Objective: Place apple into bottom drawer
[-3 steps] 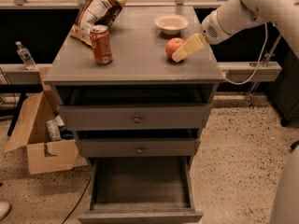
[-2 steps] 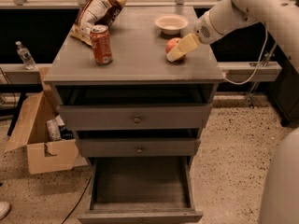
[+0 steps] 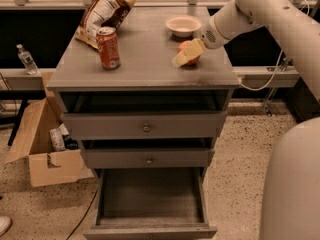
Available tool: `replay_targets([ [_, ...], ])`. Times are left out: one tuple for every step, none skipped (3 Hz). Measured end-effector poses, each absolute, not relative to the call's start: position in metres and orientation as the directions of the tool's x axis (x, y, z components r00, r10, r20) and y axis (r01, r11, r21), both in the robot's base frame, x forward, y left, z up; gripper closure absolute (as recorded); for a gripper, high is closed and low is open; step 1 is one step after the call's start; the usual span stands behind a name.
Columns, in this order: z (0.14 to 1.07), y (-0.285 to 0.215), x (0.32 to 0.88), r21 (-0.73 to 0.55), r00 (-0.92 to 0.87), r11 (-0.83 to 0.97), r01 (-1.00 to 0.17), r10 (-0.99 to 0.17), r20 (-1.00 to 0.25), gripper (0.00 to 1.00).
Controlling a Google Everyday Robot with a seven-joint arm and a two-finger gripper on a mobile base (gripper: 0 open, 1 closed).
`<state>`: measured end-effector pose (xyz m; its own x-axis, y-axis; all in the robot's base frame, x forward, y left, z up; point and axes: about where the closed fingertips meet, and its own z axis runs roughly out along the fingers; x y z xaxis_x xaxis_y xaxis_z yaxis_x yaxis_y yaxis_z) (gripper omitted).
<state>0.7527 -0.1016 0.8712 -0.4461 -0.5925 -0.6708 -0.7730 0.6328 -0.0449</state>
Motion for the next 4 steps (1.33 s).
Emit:
replay_targets([
  [0.862,-0.094,0.755,-0.033,-0.451,0.625,-0.780,-0.598,-0.662,0.27],
  [0.862,-0.093,0.754,-0.034,-0.448,0.622,-0.782,-0.600,-0.663,0.48],
  [0.875,-0.088,0.746,-0.058,-0.412,0.605,-0.794,-0.605,-0.682,0.80],
  [0.886,-0.083,0.740,-0.078,-0.382,0.593,-0.801,-0.608,-0.696,1.00],
])
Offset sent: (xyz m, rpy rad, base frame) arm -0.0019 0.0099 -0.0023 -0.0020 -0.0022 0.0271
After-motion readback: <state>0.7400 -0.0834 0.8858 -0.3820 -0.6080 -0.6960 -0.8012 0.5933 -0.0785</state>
